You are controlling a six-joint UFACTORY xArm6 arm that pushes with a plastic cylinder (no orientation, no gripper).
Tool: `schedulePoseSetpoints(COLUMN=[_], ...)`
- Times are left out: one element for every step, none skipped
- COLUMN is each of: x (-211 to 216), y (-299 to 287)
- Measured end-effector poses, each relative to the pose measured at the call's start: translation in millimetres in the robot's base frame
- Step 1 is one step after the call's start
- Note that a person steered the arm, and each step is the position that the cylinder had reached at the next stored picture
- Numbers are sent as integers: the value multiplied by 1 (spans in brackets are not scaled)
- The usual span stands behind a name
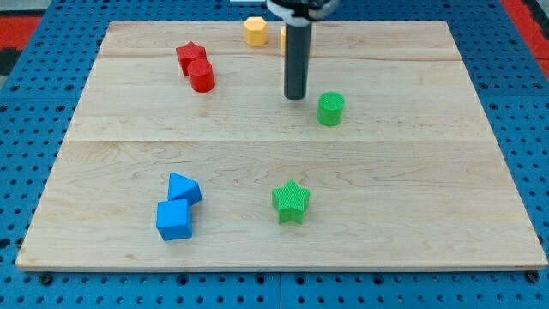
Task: Drag the green circle to the bottom right of the yellow heart
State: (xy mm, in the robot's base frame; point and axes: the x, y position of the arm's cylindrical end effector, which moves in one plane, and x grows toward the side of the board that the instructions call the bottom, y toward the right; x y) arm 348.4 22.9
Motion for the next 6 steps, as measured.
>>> schedulePoseSetpoints(x=[49,79,50,-13,-27,17], y=[-16,27,59,5,-13,-10])
